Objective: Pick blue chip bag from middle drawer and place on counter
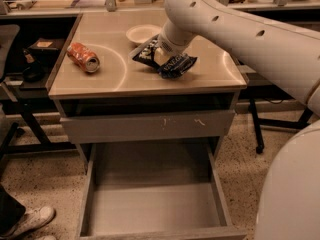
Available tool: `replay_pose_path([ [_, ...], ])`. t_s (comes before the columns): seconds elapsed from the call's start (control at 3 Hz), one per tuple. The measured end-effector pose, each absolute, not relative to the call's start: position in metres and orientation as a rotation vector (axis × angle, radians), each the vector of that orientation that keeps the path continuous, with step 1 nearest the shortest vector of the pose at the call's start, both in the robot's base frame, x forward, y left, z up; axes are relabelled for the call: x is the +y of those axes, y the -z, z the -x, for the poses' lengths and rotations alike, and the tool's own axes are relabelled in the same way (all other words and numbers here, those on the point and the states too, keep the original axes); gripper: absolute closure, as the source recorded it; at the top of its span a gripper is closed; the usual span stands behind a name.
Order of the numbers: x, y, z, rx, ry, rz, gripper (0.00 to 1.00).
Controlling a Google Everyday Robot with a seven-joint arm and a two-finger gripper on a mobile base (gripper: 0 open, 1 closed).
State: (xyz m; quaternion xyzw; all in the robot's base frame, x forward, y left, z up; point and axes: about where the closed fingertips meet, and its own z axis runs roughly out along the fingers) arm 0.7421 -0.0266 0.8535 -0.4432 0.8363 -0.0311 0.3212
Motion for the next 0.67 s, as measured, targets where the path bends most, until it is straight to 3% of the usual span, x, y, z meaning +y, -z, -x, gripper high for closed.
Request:
replay_pose_path([
  [0.67, -0.0266, -0.8535, -0.7421, 2.197, 0.082, 1.164, 0.35],
])
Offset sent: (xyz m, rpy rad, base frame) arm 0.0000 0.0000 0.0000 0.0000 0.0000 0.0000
